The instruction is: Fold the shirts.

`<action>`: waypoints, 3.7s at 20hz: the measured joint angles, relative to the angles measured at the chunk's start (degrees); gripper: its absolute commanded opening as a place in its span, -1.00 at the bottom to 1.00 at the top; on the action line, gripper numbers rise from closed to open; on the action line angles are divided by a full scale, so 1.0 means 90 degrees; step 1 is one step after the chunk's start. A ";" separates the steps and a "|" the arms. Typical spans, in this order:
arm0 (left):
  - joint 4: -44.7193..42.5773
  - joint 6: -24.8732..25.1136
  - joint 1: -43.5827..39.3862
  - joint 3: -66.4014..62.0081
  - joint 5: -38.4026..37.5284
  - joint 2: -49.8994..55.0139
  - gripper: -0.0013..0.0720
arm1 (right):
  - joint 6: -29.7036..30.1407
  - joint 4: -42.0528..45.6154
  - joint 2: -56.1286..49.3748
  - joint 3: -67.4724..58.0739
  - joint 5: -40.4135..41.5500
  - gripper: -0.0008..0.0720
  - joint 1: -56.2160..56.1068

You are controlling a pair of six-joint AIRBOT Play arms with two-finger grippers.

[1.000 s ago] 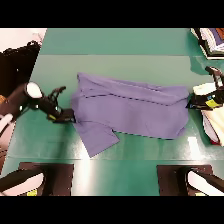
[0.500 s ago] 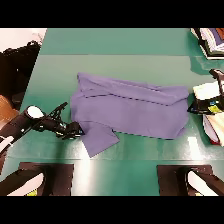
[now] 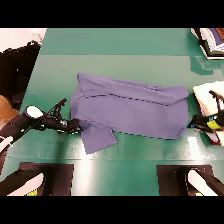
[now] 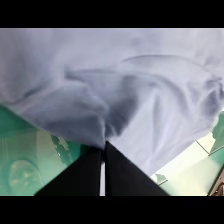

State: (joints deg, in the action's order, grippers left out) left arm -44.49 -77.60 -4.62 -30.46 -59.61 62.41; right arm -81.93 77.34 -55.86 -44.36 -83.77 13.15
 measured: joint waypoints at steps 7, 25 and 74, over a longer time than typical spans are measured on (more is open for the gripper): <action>0.0034 0.0143 -0.0002 -0.0175 0.0007 0.0000 -0.90 | -0.0015 -0.0828 0.0007 0.1392 0.1061 -0.14 0.0809; -0.0974 -0.0335 -0.0002 -0.0221 -0.0306 -0.0743 -0.91 | 0.0301 -0.0814 -0.0223 0.1392 0.1647 -0.94 0.0908; -0.1304 -0.0342 -0.0005 -0.5404 -0.1394 0.2477 -0.90 | 0.1462 -0.2305 -0.4114 -0.2477 0.0056 0.53 0.0809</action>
State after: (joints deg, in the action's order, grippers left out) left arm -56.23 -80.68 -4.67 -79.09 -72.16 84.71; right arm -68.77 56.60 -92.88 -66.65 -83.26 20.43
